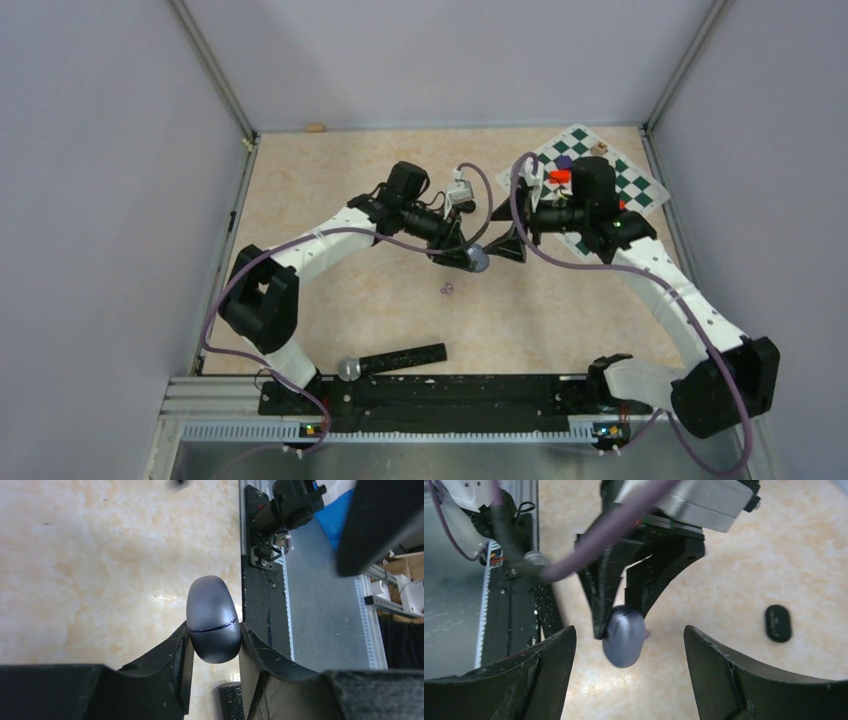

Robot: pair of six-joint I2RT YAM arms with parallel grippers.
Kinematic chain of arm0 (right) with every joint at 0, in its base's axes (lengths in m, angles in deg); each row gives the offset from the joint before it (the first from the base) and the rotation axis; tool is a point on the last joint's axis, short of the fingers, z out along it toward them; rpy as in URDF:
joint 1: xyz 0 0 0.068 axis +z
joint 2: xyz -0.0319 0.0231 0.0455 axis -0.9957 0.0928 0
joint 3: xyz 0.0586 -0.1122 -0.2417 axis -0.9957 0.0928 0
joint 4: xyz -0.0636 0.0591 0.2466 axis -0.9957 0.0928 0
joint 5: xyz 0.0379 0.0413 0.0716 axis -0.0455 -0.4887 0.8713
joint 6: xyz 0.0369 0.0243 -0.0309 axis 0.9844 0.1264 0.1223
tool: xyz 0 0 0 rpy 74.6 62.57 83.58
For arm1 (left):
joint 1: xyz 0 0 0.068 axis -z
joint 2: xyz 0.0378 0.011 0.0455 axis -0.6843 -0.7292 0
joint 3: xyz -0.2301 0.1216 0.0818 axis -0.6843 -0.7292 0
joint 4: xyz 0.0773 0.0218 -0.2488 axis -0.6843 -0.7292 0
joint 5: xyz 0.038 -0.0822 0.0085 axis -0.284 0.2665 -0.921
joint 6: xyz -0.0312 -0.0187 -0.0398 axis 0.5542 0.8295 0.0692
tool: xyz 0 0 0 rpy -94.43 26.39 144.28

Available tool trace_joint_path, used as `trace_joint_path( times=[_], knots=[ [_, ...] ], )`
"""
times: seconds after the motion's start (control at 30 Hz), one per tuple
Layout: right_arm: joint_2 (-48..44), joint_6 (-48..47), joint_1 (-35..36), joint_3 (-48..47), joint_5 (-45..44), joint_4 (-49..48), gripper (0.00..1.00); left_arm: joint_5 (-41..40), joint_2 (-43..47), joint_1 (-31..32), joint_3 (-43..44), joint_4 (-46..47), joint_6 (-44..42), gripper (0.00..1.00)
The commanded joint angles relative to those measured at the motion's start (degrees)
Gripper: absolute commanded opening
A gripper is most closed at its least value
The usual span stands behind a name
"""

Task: Insert the wireless bluetooth earbuds into the charging case
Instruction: Pick up the charging case at the center of the board.

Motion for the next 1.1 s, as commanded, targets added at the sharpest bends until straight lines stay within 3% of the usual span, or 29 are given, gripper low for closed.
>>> trace_joint_path(
  times=[0.0, 0.2, 0.43, 1.07],
  knots=[
    [6.37, -0.93, -1.38, -3.71, 8.64, 6.74, 0.76, -0.60, 2.73, 3.98, 3.74, -7.86, -10.25, 0.10],
    [7.80, -6.79, -1.39, -3.24, 7.26, 10.90, 0.69, -0.27, 3.00, 4.61, 4.87, -10.15, -12.21, 0.10],
    [10.54, -12.41, -1.43, -5.13, 12.51, 18.67, 0.64, -0.85, 3.06, 4.65, 5.04, -10.31, -12.85, 0.07],
    [13.85, -9.95, 0.64, -1.73, 13.31, 13.35, 0.51, -1.13, 3.77, 4.56, 5.21, -9.44, -11.24, 0.06]
  ],
)
